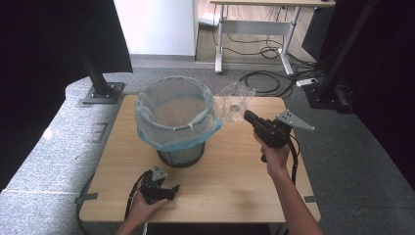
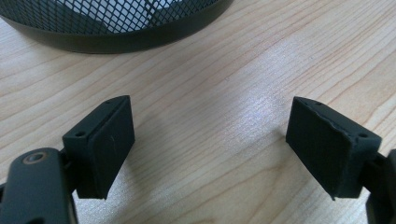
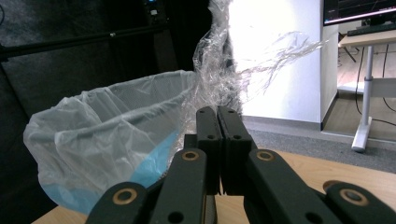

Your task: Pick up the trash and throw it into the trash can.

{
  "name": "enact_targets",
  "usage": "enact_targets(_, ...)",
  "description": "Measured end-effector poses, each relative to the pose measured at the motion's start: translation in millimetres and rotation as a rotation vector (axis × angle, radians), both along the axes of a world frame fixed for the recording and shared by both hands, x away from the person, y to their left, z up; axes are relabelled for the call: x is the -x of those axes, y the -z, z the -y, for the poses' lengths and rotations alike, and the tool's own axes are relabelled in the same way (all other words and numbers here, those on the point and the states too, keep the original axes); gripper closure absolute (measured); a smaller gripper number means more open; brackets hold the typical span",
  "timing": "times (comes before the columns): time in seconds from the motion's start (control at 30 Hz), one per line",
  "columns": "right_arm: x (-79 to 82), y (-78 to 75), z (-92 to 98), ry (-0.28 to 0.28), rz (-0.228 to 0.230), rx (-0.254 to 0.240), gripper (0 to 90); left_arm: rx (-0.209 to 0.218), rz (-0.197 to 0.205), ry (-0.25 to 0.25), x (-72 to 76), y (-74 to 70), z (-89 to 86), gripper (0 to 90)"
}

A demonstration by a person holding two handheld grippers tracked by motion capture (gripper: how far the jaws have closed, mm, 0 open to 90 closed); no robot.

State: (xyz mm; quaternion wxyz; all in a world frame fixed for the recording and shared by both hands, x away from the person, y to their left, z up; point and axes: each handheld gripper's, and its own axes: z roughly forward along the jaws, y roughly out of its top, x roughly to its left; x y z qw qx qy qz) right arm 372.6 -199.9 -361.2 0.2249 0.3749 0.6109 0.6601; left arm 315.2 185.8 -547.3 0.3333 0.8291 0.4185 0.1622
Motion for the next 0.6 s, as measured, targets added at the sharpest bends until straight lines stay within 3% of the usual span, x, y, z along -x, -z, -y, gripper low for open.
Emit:
enact_targets(0.17,-2.5,-9.4,-5.6,0.0,0.009,0.006,87.4,0.0,0.0,0.0,0.0,0.0,0.0,15.3)
enact_targets(0.43,-0.8,-28.0,2.0,0.015,0.042,-0.028,87.7,0.002,-0.001,-0.001,0.1,0.0,0.1,15.3)
enact_targets(0.6,-0.1,-41.3,-6.1,-0.001,0.064,-0.046,87.7,0.0,-0.002,0.0,0.1,0.0,0.0,15.4)
